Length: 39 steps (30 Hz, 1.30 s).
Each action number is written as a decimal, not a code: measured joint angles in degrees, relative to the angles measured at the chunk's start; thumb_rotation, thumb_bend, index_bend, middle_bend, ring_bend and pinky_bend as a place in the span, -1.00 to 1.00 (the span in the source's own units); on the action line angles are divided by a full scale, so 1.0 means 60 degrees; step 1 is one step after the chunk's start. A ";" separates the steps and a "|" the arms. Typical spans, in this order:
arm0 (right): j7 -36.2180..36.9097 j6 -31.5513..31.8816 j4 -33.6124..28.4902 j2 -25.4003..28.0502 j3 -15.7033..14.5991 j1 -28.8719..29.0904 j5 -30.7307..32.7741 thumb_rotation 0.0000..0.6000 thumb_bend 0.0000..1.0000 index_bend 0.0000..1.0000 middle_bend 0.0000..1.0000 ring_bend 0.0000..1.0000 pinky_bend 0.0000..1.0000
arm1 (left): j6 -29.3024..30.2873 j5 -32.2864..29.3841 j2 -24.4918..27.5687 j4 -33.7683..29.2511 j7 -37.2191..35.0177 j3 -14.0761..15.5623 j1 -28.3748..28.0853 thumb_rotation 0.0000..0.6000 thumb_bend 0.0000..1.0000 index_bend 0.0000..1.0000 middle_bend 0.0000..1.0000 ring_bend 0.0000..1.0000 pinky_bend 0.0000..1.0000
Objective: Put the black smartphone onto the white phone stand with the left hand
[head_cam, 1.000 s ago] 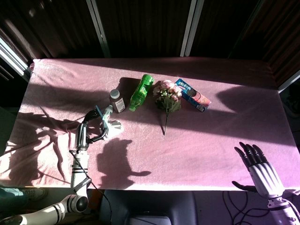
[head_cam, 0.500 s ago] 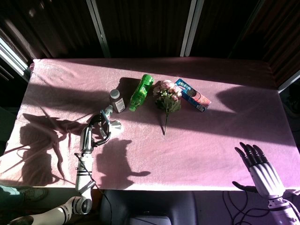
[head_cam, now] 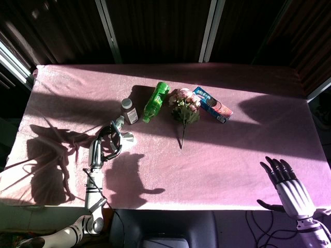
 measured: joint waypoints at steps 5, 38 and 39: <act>0.0014 0.0016 0.0002 0.0005 0.0001 -0.0006 -0.0003 1.00 -0.74 -1.00 -1.00 -1.00 -1.00 | -0.0026 0.0017 -0.0138 0.0333 -0.0058 -0.0009 -0.0065 1.00 -0.03 0.72 1.00 0.37 -0.55; 0.0003 0.0015 -0.0001 0.0015 0.0004 -0.0009 0.0000 1.00 -0.74 -1.00 -1.00 -1.00 -1.00 | -0.0494 0.0132 -0.0080 0.0581 -0.0500 0.0209 -0.0102 1.00 -0.32 -0.70 -0.37 -0.52 -0.81; 0.0008 0.0024 -0.0002 0.0017 0.0003 -0.0013 -0.0002 1.00 -0.74 -1.00 -1.00 -1.00 -1.00 | -0.0495 0.0124 -0.0075 0.0567 -0.0457 0.0206 -0.0099 1.00 -0.33 -0.75 -0.42 -0.55 -0.81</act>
